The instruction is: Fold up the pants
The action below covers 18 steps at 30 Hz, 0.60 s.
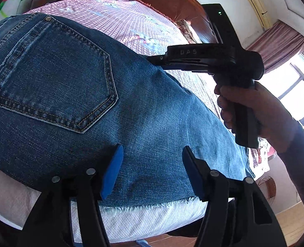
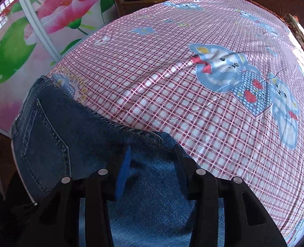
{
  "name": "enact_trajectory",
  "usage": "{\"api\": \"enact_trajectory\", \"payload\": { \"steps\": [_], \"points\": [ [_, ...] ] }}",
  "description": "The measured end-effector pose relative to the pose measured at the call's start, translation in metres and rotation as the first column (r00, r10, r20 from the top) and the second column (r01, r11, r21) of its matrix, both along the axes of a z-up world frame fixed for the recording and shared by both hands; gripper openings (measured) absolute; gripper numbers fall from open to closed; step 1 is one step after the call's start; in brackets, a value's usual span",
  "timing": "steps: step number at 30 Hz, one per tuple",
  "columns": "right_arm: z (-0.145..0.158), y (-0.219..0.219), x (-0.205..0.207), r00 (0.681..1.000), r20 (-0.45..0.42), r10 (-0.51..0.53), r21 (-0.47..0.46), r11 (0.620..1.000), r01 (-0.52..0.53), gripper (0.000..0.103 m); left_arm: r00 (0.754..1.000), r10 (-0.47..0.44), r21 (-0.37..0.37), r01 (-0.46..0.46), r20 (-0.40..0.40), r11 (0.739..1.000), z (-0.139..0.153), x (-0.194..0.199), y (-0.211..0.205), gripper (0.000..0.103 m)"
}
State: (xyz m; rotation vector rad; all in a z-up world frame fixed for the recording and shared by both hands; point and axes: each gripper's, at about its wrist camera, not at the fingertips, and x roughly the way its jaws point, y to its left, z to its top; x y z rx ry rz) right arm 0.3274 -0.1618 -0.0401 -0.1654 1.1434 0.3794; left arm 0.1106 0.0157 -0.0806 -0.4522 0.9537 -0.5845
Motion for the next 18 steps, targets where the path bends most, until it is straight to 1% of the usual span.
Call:
{"api": "enact_trajectory", "payload": {
  "steps": [2, 4, 6, 7, 9, 10, 11, 12, 13, 15, 16, 17, 18],
  "points": [
    [-0.001, 0.005, 0.001, 1.0, 0.005, 0.022, -0.026, 0.999, -0.022, 0.018, 1.0, -0.003, -0.005, 0.003, 0.003, 1.0, 0.0, -0.001, 0.003, 0.059],
    [0.009, 0.001, 0.004, 0.999, 0.033, -0.001, -0.008, 1.0, 0.001, 0.005, 1.0, -0.005, -0.001, 0.006, 0.014, 1.0, -0.003, -0.003, 0.002, 0.059],
    [0.014, -0.008, 0.009, 0.997, 0.051, -0.051, 0.028, 0.998, 0.049, 0.004, 1.0, -0.007, 0.008, 0.007, 0.025, 1.0, -0.004, -0.004, 0.001, 0.059],
    [0.011, -0.008, 0.014, 0.998, 0.038, -0.048, 0.025, 0.999, 0.047, 0.004, 1.0, -0.009, 0.009, 0.008, 0.027, 1.0, -0.004, -0.004, 0.0, 0.059],
    [0.0, 0.001, 0.015, 0.999, 0.045, -0.022, -0.044, 0.999, 0.024, 0.003, 0.999, -0.014, 0.004, 0.014, 0.029, 1.0, -0.006, -0.007, 0.001, 0.059],
    [-0.002, 0.001, 0.016, 0.998, 0.052, -0.033, -0.045, 0.998, 0.035, 0.004, 0.999, -0.015, 0.002, 0.015, 0.029, 1.0, -0.007, -0.007, 0.002, 0.059],
    [-0.003, -0.004, 0.018, 0.996, 0.041, -0.073, -0.003, 0.997, 0.074, 0.003, 0.999, -0.016, -0.001, 0.016, 0.03, 1.0, -0.007, -0.007, 0.002, 0.059],
    [-0.003, -0.016, 0.02, 0.991, 0.011, -0.132, 0.072, 0.989, 0.13, 0.01, 0.999, -0.014, -0.002, 0.014, 0.03, 1.0, -0.008, -0.007, 0.003, 0.059],
    [-0.003, -0.028, 0.02, 0.98, -0.009, -0.198, 0.131, 0.972, 0.197, 0.027, 0.999, -0.011, -0.003, 0.011, 0.03, 1.0, -0.009, -0.008, 0.004, 0.059],
    [0.0, -0.051, 0.015, 0.957, -0.022, -0.289, 0.223, 0.932, 0.287, 0.027, 0.999, -0.008, -0.003, 0.008, 0.031, 1.0, -0.01, -0.008, 0.004, 0.059],
    [0.005, -0.061, 0.01, 0.941, -0.014, -0.338, 0.252, 0.91, 0.33, 0.027, 1.0, -0.006, -0.008, 0.006, 0.028, 1.0, -0.01, -0.009, 0.006, 0.059],
    [0.011, -0.072, 0.003, 0.924, -0.002, -0.382, 0.293, 0.884, 0.365, 0.027, 1.0, -0.003, -0.016, 0.003, 0.024, 1.0, -0.011, -0.009, 0.006, 0.059],
    [0.017, -0.083, -0.005, 0.911, -0.004, -0.413, 0.362, 0.848, 0.386, 0.027, 1.0, 0.0, -0.022, 0.0, 0.02, 1.0, -0.011, -0.008, 0.007, 0.059]
  ]
}}
